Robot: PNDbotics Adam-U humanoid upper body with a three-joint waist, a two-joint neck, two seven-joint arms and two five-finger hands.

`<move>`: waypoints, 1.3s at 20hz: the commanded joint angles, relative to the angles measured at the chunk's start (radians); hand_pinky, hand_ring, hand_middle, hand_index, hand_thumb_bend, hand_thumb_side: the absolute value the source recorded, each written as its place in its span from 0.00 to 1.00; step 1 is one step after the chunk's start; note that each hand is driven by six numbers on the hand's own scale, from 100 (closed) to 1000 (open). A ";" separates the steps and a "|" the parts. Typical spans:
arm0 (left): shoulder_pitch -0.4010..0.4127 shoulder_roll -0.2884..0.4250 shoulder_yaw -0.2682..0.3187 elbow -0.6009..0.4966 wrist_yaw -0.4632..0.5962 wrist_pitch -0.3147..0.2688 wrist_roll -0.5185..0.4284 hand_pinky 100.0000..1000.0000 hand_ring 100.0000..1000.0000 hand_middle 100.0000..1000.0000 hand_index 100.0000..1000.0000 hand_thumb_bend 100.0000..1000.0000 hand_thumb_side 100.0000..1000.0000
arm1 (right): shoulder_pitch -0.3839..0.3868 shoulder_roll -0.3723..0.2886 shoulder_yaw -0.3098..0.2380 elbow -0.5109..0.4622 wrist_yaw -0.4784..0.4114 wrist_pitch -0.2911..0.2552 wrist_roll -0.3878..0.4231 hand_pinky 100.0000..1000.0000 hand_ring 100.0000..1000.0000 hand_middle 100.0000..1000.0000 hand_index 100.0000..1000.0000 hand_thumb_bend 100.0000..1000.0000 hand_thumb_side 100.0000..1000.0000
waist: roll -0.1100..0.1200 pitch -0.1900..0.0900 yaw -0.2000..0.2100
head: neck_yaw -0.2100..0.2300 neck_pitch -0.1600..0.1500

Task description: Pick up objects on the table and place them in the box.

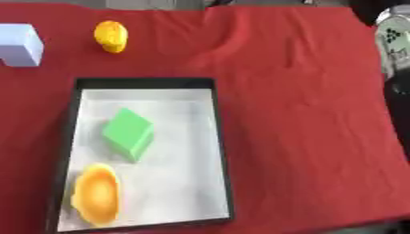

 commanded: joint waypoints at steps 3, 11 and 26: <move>-0.069 0.136 -0.010 0.106 -0.079 -0.092 -0.129 0.87 0.84 0.75 0.87 0.02 0.29 | 0.020 0.001 -0.041 -0.016 -0.019 0.006 0.023 0.98 0.78 0.73 0.88 0.00 0.57 | 0.028 0.002 -0.015 | 0.019 -0.023; -0.168 0.173 -0.054 0.279 -0.217 -0.234 -0.286 0.90 0.87 0.78 0.87 0.30 0.28 | 0.043 -0.001 -0.048 0.017 0.021 0.009 0.059 0.98 0.78 0.72 0.87 0.00 0.58 | 0.036 0.008 -0.034 | 0.037 -0.027; -0.431 0.083 -0.168 0.565 -0.558 -0.335 -0.431 0.93 0.89 0.77 0.89 0.56 0.45 | 0.038 0.004 -0.063 0.023 0.016 0.020 0.042 0.98 0.75 0.69 0.86 0.00 0.59 | 0.047 0.040 -0.087 | 0.119 -0.066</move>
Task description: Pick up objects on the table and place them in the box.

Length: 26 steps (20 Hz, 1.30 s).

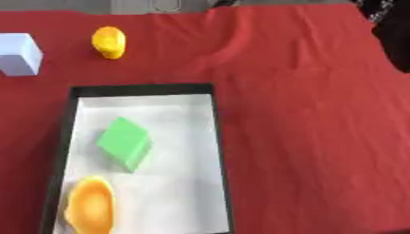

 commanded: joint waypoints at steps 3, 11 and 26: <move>-0.083 -0.023 0.000 0.098 -0.064 -0.070 -0.065 0.93 0.89 0.77 0.89 0.53 0.45 | -0.012 -0.020 -0.022 -0.002 -0.011 0.010 -0.012 0.98 0.75 0.69 0.86 0.00 0.59 | 0.020 0.007 -0.013 | 0.023 -0.028; -0.147 -0.084 -0.043 0.142 -0.084 -0.103 -0.154 0.93 0.89 0.77 0.89 0.51 0.52 | -0.025 -0.017 -0.011 0.000 -0.002 0.021 -0.002 0.98 0.75 0.69 0.86 0.00 0.59 | 0.025 0.018 -0.033 | 0.025 -0.035; -0.220 -0.154 -0.100 0.161 -0.045 -0.141 -0.253 0.93 0.89 0.78 0.89 0.44 0.54 | -0.029 -0.009 0.008 0.005 0.019 0.032 0.020 0.98 0.74 0.68 0.85 0.00 0.59 | 0.026 0.010 -0.040 | 0.048 -0.036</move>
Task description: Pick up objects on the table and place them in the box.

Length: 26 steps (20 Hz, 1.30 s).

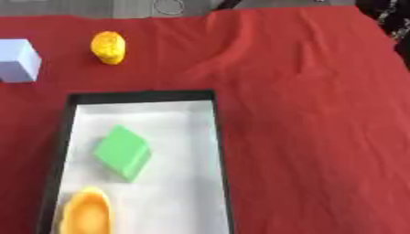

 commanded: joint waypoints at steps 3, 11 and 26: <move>-0.049 0.005 -0.005 -0.005 0.024 -0.194 -0.219 0.93 0.89 0.78 0.89 0.42 0.54 | -0.008 -0.017 -0.002 -0.005 0.011 -0.001 0.009 0.98 0.74 0.68 0.85 0.00 0.59 | 0.013 -0.011 0.002 | 0.015 -0.014; -0.103 -0.041 -0.028 0.010 0.038 -0.205 -0.264 0.93 0.89 0.78 0.89 0.41 0.54 | -0.013 -0.014 0.001 -0.003 0.014 0.003 0.014 0.98 0.74 0.68 0.84 0.00 0.59 | 0.014 -0.012 -0.002 | 0.023 -0.017; -0.166 -0.111 -0.059 0.030 0.088 -0.211 -0.342 0.93 0.90 0.79 0.90 0.37 0.58 | -0.022 -0.007 0.007 0.001 0.011 0.015 0.029 0.98 0.75 0.68 0.85 0.00 0.59 | 0.019 -0.015 -0.011 | 0.028 -0.019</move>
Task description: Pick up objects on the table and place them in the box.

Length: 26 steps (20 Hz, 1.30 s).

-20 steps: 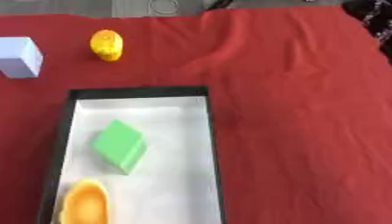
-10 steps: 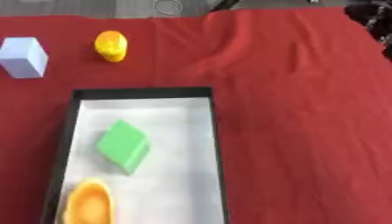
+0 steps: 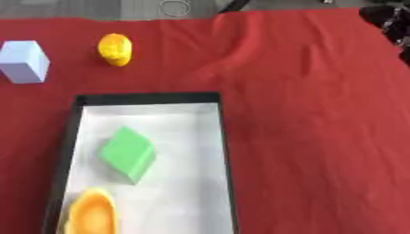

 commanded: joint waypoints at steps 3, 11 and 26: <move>-0.028 0.019 0.010 -0.001 0.002 -0.269 -0.283 0.93 0.90 0.79 0.90 0.37 0.58 | -0.014 -0.018 -0.001 -0.005 0.005 0.002 0.010 0.98 0.75 0.69 0.85 0.00 0.59 | 0.018 -0.013 -0.006 | 0.007 -0.015; -0.018 0.030 0.031 0.024 -0.050 -0.242 -0.325 0.96 0.91 0.80 0.89 0.43 0.76 | -0.033 -0.021 0.011 -0.010 0.016 0.007 0.025 0.98 0.74 0.69 0.85 0.00 0.59 | 0.035 0.008 -0.040 | 0.030 -0.032; -0.016 0.046 0.063 0.025 -0.050 -0.210 -0.326 0.97 0.89 0.79 0.89 0.40 0.75 | -0.042 -0.012 0.017 -0.006 0.048 0.009 0.031 0.99 0.74 0.68 0.84 0.00 0.61 | 0.049 0.040 -0.076 | 0.054 -0.053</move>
